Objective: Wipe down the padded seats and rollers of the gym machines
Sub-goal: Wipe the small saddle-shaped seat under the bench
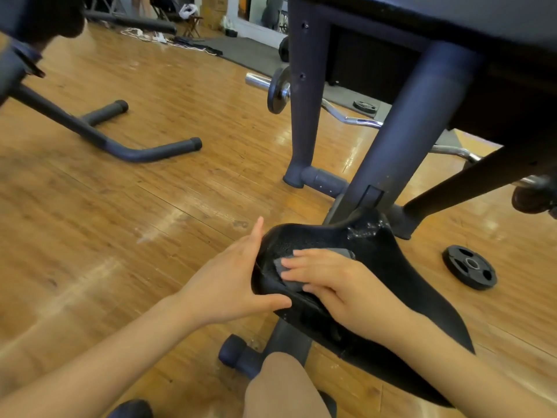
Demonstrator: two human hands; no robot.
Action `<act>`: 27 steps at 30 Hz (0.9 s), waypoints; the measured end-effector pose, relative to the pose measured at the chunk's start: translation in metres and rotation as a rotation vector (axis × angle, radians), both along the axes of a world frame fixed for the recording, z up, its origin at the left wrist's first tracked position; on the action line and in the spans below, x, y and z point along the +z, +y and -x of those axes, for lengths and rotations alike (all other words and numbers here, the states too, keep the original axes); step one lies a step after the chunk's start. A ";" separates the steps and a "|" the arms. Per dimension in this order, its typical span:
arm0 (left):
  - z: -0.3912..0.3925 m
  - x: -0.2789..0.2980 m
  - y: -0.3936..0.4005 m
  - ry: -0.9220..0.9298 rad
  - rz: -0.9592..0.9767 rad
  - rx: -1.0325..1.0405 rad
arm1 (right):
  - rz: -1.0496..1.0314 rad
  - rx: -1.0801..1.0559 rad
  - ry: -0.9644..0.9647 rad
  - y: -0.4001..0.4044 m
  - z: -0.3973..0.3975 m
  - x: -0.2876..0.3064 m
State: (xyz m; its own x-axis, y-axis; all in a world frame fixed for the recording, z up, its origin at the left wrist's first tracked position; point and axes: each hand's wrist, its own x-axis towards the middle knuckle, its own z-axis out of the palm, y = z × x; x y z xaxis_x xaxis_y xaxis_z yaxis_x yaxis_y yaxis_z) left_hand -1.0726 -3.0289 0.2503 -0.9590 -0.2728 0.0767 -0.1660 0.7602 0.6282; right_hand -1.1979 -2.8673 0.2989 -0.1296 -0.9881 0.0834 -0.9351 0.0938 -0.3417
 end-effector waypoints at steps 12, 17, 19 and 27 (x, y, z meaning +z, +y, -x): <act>0.003 -0.011 -0.002 0.064 0.173 -0.034 | -0.007 -0.110 0.078 0.032 -0.011 0.009; 0.003 -0.017 -0.005 0.151 0.158 -0.044 | -0.161 -0.057 0.134 0.004 -0.022 0.012; 0.006 -0.014 -0.003 0.188 0.191 -0.042 | -0.104 -0.093 0.095 0.020 -0.019 0.011; 0.011 -0.015 0.017 0.242 0.298 -0.073 | 0.138 -0.396 -0.101 0.109 0.009 0.005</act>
